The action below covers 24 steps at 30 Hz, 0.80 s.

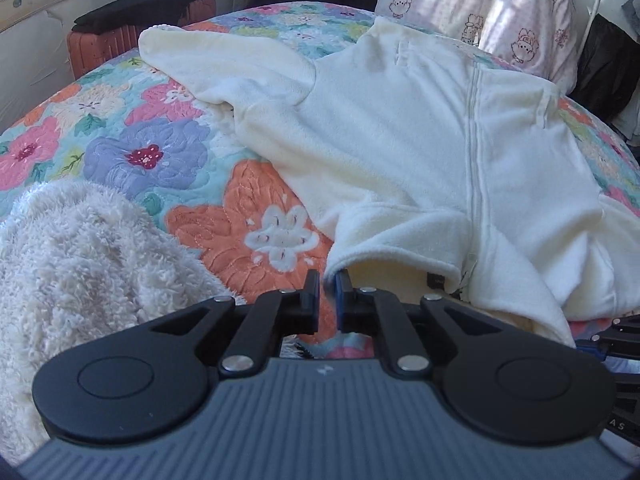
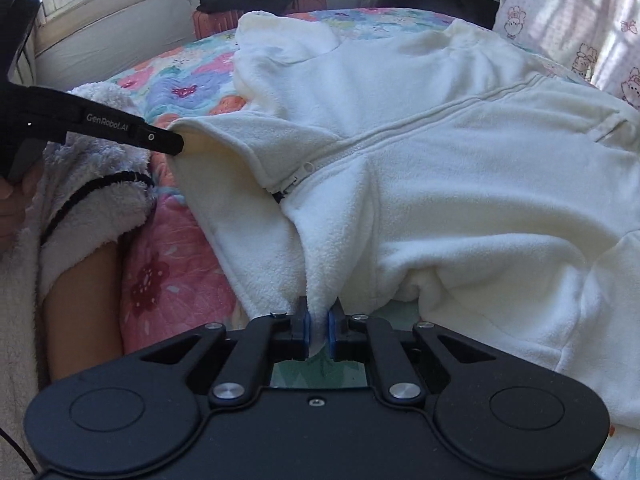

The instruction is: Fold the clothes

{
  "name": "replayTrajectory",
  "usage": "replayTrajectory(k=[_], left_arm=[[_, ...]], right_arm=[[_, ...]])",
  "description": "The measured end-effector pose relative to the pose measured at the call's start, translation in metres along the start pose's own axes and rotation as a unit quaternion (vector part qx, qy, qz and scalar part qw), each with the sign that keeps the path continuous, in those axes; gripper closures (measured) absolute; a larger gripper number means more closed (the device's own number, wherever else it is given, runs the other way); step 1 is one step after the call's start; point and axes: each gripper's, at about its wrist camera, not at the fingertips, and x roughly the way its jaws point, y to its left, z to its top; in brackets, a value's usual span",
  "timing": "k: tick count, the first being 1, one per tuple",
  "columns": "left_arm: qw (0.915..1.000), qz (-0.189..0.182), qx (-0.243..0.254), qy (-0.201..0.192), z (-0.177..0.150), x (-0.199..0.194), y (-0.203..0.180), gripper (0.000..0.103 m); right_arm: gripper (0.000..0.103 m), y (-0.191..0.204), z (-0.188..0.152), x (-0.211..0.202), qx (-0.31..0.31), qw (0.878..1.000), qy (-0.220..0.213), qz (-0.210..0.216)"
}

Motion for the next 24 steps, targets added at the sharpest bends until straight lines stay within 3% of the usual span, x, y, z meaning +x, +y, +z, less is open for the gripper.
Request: replayTrajectory(k=[2, 5, 7, 8, 9, 10, 12, 14, 15, 17, 20, 24], left_arm=[[0.9996, 0.015, 0.008, -0.02, 0.002, -0.01, 0.001, 0.095], [0.9975, 0.043, 0.024, -0.05, 0.009, -0.023, 0.003, 0.095], [0.9982, 0.003, 0.031, -0.051, 0.018, -0.028, -0.002, 0.093], [0.998, -0.018, 0.034, -0.051, 0.023, -0.031, -0.005, 0.091], [0.9973, -0.038, 0.037, -0.051, 0.028, -0.034, -0.008, 0.081], [0.9956, -0.069, 0.048, -0.04, 0.031, -0.032, -0.016, 0.062], [0.9846, -0.165, 0.055, 0.016, 0.031, -0.013, -0.04, 0.047], [0.9668, -0.239, 0.044, 0.08, 0.025, 0.013, -0.065, 0.047], [0.9636, -0.246, 0.046, 0.094, 0.019, 0.022, -0.074, 0.047], [0.9569, -0.258, 0.051, 0.123, 0.007, 0.041, -0.094, 0.047], [0.961, -0.244, 0.067, 0.113, -0.008, 0.054, -0.111, 0.046], [0.9681, -0.219, 0.086, 0.087, -0.021, 0.069, -0.121, 0.042]], right_arm=[[0.089, -0.001, -0.003, -0.006, 0.001, 1.0, -0.017, 0.009], [0.087, -0.018, -0.007, -0.015, 0.05, 0.997, -0.04, 0.033], [0.083, -0.032, -0.013, -0.024, 0.096, 0.993, -0.056, 0.04], [0.065, -0.039, -0.017, -0.03, 0.121, 0.99, -0.063, 0.029], [0.049, -0.046, -0.022, -0.036, 0.14, 0.987, -0.072, 0.014], [0.045, -0.052, -0.027, -0.042, 0.159, 0.984, -0.081, 0.0], [0.044, -0.07, -0.04, -0.046, 0.208, 0.975, -0.073, -0.02], [0.044, -0.093, -0.056, -0.045, 0.279, 0.958, -0.062, -0.035], [0.044, -0.104, -0.065, -0.044, 0.316, 0.946, -0.059, -0.038], [0.044, -0.126, -0.089, -0.041, 0.41, 0.909, -0.067, -0.023], [0.042, -0.146, -0.117, -0.043, 0.5, 0.859, -0.112, 0.024], [0.022, -0.16, -0.13, -0.034, 0.55, 0.821, -0.149, 0.029]])
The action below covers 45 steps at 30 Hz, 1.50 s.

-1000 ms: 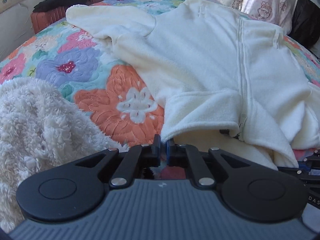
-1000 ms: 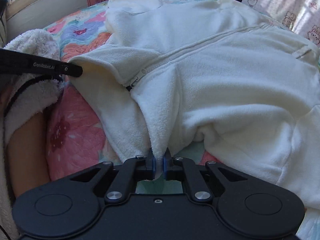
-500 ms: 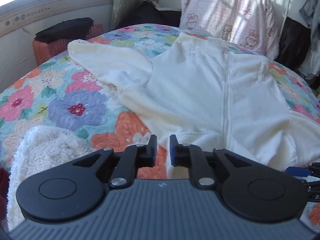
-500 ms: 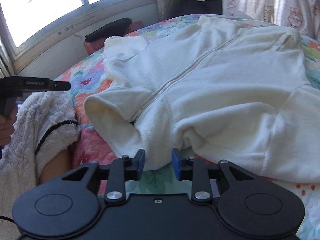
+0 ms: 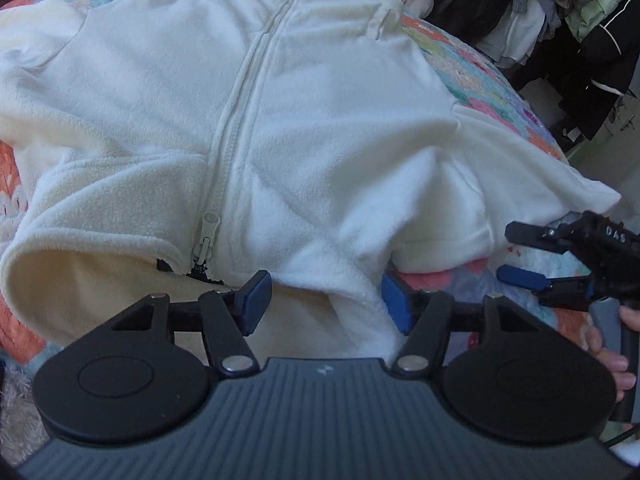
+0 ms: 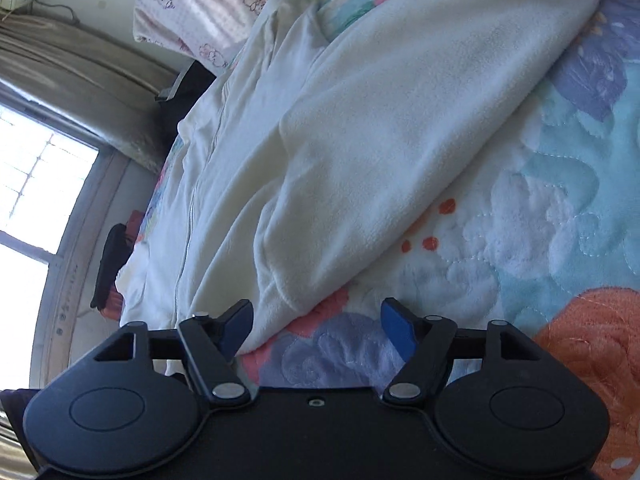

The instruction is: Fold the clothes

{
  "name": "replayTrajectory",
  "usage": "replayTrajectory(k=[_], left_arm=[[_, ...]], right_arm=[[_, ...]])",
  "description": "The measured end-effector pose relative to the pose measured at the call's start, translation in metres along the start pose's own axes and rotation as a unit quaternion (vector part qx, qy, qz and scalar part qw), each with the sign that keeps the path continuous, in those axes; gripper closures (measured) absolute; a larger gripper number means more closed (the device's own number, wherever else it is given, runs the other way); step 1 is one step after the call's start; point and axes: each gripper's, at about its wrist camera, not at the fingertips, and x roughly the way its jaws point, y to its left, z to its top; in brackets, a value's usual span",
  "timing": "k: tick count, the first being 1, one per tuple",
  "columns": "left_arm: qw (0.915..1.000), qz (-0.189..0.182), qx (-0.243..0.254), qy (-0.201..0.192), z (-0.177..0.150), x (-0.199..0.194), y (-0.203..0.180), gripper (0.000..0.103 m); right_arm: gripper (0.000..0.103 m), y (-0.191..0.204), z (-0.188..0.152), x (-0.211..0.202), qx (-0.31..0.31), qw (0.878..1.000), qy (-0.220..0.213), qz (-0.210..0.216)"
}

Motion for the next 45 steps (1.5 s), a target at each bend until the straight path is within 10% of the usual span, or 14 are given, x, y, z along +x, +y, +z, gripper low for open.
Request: replayTrajectory(k=[2, 4, 6, 13, 16, 21, 28, 31, 37, 45], left_arm=[[0.9999, 0.011, 0.007, -0.003, -0.003, 0.008, 0.001, 0.044], [0.9996, 0.018, 0.018, -0.006, -0.004, 0.006, 0.001, 0.082], [0.9992, 0.025, 0.03, -0.008, -0.006, 0.004, 0.0, 0.091], [0.9996, 0.013, 0.016, 0.018, -0.019, -0.008, 0.016, 0.095], [0.9995, 0.011, 0.014, 0.025, -0.018, -0.008, 0.018, 0.095], [0.9991, -0.018, 0.037, 0.014, -0.023, -0.022, 0.011, 0.097], [0.9975, -0.008, 0.053, 0.045, -0.014, -0.02, 0.011, 0.094], [0.9981, -0.012, 0.058, 0.017, 0.002, -0.058, 0.018, 0.075], [0.9959, 0.041, -0.041, -0.07, 0.05, -0.124, 0.098, 0.06], [0.9677, 0.095, -0.224, -0.067, 0.099, -0.092, 0.257, 0.064]], right_arm=[[0.02, -0.006, 0.004, 0.009, 0.025, 1.0, -0.018, 0.005], [0.019, -0.004, 0.007, 0.018, 0.018, 0.999, -0.04, 0.016], [0.092, 0.006, 0.011, 0.024, -0.049, 0.996, -0.07, 0.005], [0.1, 0.037, 0.005, -0.029, -0.221, 0.945, -0.189, -0.153], [0.1, 0.008, 0.008, -0.03, -0.18, 0.958, -0.162, -0.15], [0.1, 0.036, 0.002, -0.033, -0.231, 0.939, -0.176, -0.182], [0.099, 0.022, 0.0, -0.005, -0.212, 0.944, -0.114, -0.227], [0.068, 0.038, 0.003, -0.02, -0.207, 0.941, -0.107, -0.246], [0.055, 0.097, 0.001, -0.048, -0.286, 0.929, -0.161, -0.173], [0.056, 0.231, -0.053, 0.082, -0.46, 0.874, 0.11, 0.115]])
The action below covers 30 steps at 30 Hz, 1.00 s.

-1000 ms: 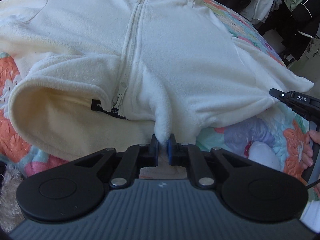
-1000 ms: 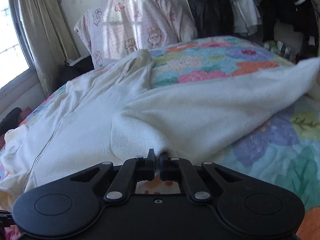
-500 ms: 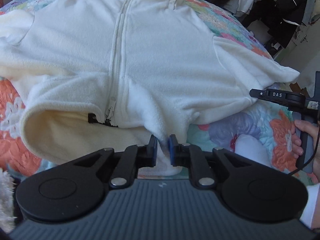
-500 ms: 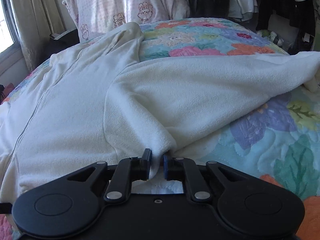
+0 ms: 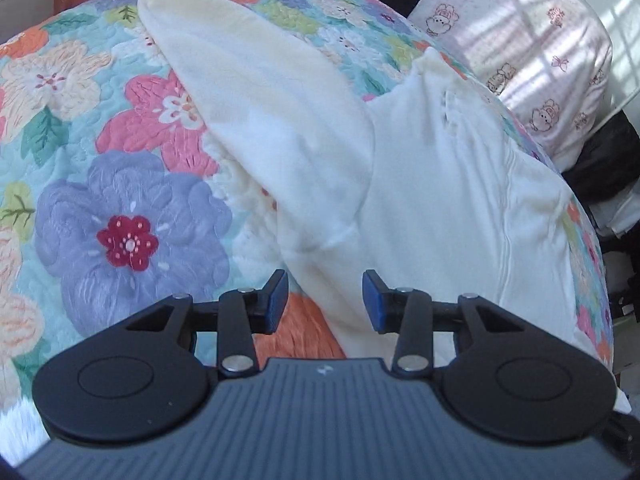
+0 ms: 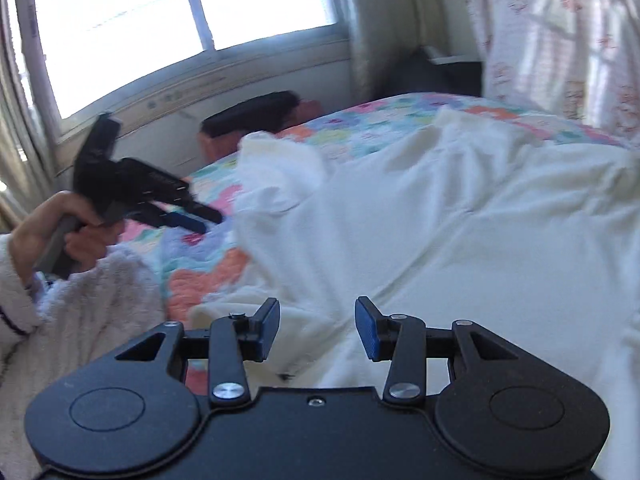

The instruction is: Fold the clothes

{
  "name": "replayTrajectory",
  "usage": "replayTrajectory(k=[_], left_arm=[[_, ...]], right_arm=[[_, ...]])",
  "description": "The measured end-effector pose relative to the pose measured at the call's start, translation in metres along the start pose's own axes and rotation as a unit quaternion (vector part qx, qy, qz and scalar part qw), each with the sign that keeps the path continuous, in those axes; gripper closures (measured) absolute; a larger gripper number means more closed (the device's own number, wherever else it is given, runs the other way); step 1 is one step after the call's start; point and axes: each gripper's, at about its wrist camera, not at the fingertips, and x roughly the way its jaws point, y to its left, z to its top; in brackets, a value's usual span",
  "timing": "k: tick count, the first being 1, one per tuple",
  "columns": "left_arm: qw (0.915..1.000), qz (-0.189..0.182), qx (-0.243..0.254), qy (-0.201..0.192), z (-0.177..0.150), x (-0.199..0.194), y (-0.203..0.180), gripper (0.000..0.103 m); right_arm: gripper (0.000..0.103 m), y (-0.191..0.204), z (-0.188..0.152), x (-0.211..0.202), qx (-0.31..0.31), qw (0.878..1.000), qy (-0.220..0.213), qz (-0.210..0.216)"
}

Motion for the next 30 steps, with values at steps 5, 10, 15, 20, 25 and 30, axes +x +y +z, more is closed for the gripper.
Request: replayTrajectory(k=[5, 10, 15, 20, 25, 30], left_arm=[[0.9966, -0.011, -0.081, -0.012, 0.023, 0.042, 0.038, 0.062], [0.9942, -0.02, -0.104, -0.021, 0.027, 0.056, 0.051, 0.064], [0.9927, -0.044, -0.11, -0.023, 0.023, 0.063, 0.047, 0.072], [0.9917, -0.047, -0.114, -0.036, 0.022, 0.065, 0.047, 0.077], [0.9915, -0.039, -0.119, -0.036, 0.021, 0.068, 0.049, 0.077], [0.9933, -0.039, -0.103, -0.036, 0.021, 0.07, 0.047, 0.092]], right_arm=[[0.056, 0.036, 0.0, 0.102, 0.101, 0.975, 0.143, 0.133], [0.054, 0.04, -0.033, 0.102, 0.096, 0.988, 0.116, 0.039], [0.041, 0.04, -0.041, 0.103, 0.145, 0.984, 0.073, 0.074], [0.028, 0.056, -0.019, 0.135, 0.146, 0.987, 0.071, 0.019], [0.028, 0.068, -0.016, 0.125, 0.145, 0.988, 0.024, -0.046], [0.028, 0.069, -0.027, 0.125, 0.138, 0.987, 0.001, -0.086]])
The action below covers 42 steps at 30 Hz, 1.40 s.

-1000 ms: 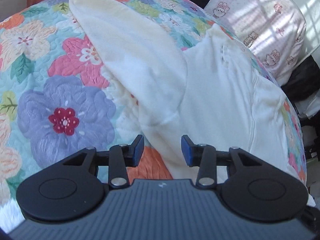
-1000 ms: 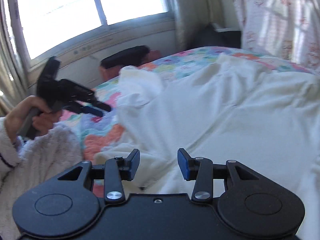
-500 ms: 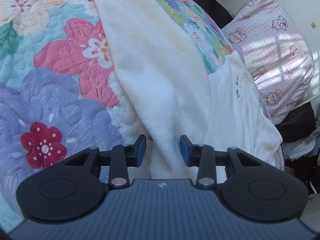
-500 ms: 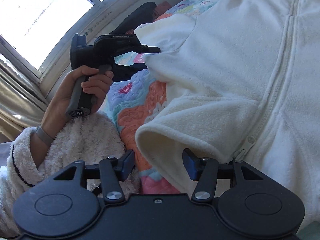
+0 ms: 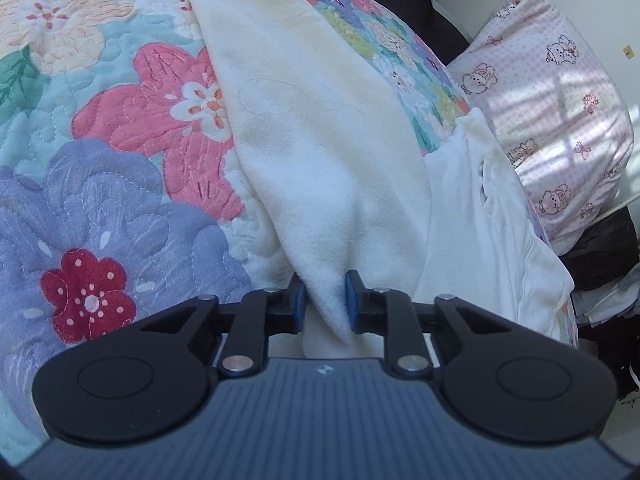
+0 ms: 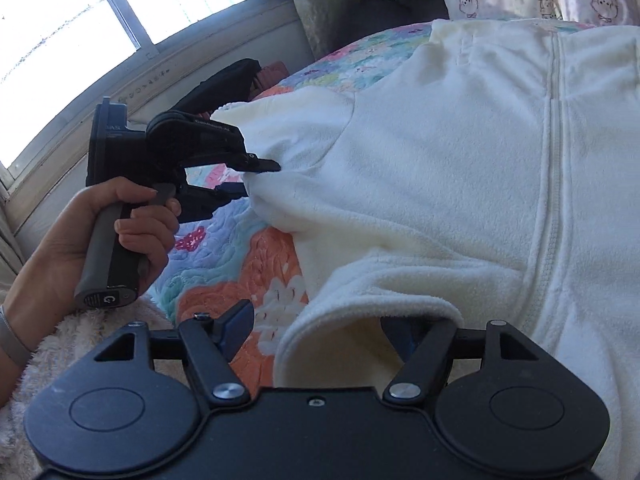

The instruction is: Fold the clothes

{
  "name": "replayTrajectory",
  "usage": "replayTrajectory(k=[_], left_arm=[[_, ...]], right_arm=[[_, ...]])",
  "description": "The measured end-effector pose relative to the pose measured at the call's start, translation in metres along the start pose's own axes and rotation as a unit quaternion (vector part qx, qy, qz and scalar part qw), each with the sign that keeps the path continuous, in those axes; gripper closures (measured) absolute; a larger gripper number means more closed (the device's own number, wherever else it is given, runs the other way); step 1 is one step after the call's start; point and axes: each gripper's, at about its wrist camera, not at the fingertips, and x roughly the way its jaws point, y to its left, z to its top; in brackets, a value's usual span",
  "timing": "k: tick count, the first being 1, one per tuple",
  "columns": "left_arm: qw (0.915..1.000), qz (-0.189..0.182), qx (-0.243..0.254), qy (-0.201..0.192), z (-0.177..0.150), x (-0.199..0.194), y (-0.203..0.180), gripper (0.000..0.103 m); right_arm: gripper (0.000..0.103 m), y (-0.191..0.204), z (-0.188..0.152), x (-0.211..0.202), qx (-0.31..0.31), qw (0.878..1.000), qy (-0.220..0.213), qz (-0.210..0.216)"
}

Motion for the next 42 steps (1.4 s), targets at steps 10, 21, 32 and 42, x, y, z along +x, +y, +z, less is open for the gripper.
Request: replayTrajectory(k=[10, 21, 32, 42], left_arm=[[1.0, -0.004, -0.007, 0.002, 0.0, 0.003, 0.004, 0.092], [0.9987, 0.05, 0.012, -0.005, 0.001, 0.005, 0.006, 0.093], [0.9977, 0.054, -0.039, -0.005, 0.005, -0.003, 0.027, 0.097], [0.998, 0.051, -0.026, -0.024, 0.005, -0.017, 0.021, 0.094]], right_arm=[[0.028, -0.002, 0.005, 0.021, 0.003, 0.998, -0.062, -0.002], [0.091, -0.018, 0.0, -0.003, -0.089, 0.988, -0.014, 0.122], [0.08, 0.017, -0.026, -0.016, -0.311, 0.948, 0.017, 0.058], [0.04, 0.01, -0.013, -0.055, -0.294, 0.948, 0.047, 0.11]])
